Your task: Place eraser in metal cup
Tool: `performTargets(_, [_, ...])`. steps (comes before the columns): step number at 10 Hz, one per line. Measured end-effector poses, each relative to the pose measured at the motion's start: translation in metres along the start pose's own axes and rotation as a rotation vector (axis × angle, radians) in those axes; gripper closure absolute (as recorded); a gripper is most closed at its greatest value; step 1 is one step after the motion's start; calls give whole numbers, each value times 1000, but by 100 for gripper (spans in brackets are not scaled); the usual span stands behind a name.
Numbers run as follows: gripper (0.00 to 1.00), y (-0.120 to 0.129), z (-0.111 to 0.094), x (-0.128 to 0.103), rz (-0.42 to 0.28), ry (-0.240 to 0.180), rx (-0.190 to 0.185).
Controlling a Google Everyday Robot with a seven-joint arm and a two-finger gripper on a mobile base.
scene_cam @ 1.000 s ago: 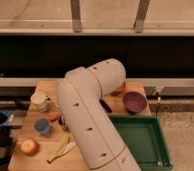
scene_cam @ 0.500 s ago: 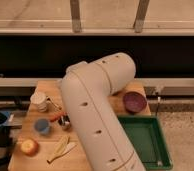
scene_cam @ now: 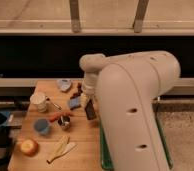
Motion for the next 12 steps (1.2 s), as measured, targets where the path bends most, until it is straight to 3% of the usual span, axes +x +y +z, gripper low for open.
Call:
performTargets(1, [100,2,-3,-2,-27,-44,-44])
performTargets(2, [100,6,-7,-3,-50,-68,-64])
performTargets(4, [100,21,-19,-9,-99,-95,-61])
performTargets(6, [100,36,-30,-11,-146,-106,-18])
performTargets(9, [100,66,-49,-14,-204,-125,76])
performTargets(12, [100,87,-55,-16,-248,-141,124])
